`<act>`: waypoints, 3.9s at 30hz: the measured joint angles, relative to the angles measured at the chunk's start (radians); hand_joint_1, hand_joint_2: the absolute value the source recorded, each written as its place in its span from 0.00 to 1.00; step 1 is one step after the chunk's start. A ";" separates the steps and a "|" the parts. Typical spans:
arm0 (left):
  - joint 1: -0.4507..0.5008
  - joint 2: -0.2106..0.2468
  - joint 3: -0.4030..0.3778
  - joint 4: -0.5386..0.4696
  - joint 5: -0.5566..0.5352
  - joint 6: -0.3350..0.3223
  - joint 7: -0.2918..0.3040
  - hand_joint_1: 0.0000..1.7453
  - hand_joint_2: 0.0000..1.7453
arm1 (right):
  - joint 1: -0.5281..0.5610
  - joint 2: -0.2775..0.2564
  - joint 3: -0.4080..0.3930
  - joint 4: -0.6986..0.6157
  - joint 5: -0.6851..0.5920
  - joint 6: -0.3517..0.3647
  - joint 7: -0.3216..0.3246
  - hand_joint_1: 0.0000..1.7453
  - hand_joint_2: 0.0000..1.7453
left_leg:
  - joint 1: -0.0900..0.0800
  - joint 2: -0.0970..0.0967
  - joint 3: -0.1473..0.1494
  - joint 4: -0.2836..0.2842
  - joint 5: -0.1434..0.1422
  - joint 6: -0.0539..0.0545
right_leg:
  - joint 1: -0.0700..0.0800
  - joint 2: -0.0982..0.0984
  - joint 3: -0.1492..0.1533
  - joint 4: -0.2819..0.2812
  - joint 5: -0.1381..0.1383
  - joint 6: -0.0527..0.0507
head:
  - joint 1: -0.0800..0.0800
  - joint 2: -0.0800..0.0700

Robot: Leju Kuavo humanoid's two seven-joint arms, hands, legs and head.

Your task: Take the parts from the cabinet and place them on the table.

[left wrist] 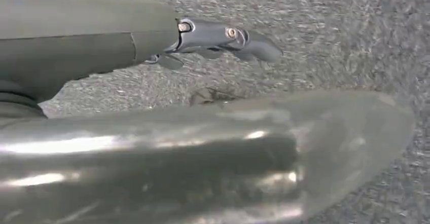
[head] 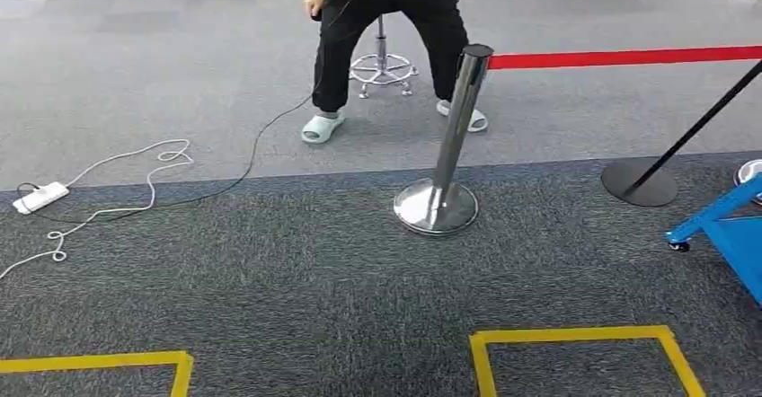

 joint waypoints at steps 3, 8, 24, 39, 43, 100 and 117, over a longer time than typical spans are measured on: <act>0.002 0.000 0.000 0.000 -0.011 -0.002 0.006 0.00 0.00 | 0.003 0.003 0.015 0.001 0.051 0.012 0.048 0.00 0.00 | 0.001 -0.001 0.036 -0.089 0.090 0.002 | -0.002 0.018 0.002 0.000 0.001 0.002 | 0.000 0.000; -0.004 -0.004 -0.004 0.000 -0.017 -0.013 0.013 0.00 0.00 | 0.005 0.006 0.062 0.001 0.100 0.043 0.105 0.00 0.00 | 0.005 -0.018 0.130 -0.299 0.158 0.013 | 0.005 0.033 -0.012 0.006 -0.003 0.012 | -0.006 0.000; 0.001 0.002 -0.021 0.000 -0.039 -0.024 0.014 0.00 0.00 | 0.008 0.010 0.106 0.004 0.086 0.091 0.118 0.00 0.00 | 0.007 0.028 0.154 -0.311 0.154 0.028 | -0.024 -0.078 -0.010 0.009 0.006 0.081 | 0.008 0.000; -0.001 0.001 -0.028 -0.001 -0.043 -0.025 0.007 0.00 0.00 | 0.005 0.016 0.105 0.007 0.063 0.112 0.093 0.00 0.00 | 0.012 -0.068 0.118 -0.235 0.144 0.015 | -0.007 0.092 -0.026 0.011 0.020 0.011 | -0.006 0.000; -0.002 0.001 -0.028 -0.001 -0.043 -0.025 0.010 0.00 0.00 | 0.008 0.016 0.103 0.007 0.066 0.112 0.091 0.00 0.00 | 0.005 -0.084 0.140 -0.293 0.142 0.022 | -0.012 0.136 -0.040 0.003 0.031 0.039 | -0.007 0.000; 0.001 -0.001 -0.029 -0.001 -0.039 -0.026 0.008 0.00 0.00 | 0.004 0.014 0.096 0.008 0.056 0.093 0.087 0.00 0.00 | 0.010 -0.054 0.117 -0.232 0.148 -0.006 | -0.011 0.093 -0.016 0.004 0.018 0.004 | -0.010 0.000; -0.004 0.000 -0.032 -0.001 -0.055 -0.036 0.008 0.00 0.00 | 0.004 0.014 0.092 0.010 0.053 0.148 0.199 0.00 0.00 | -0.003 0.031 0.151 -0.300 0.144 0.025 | -0.004 -0.024 0.002 0.011 -0.013 0.028 | 0.002 0.000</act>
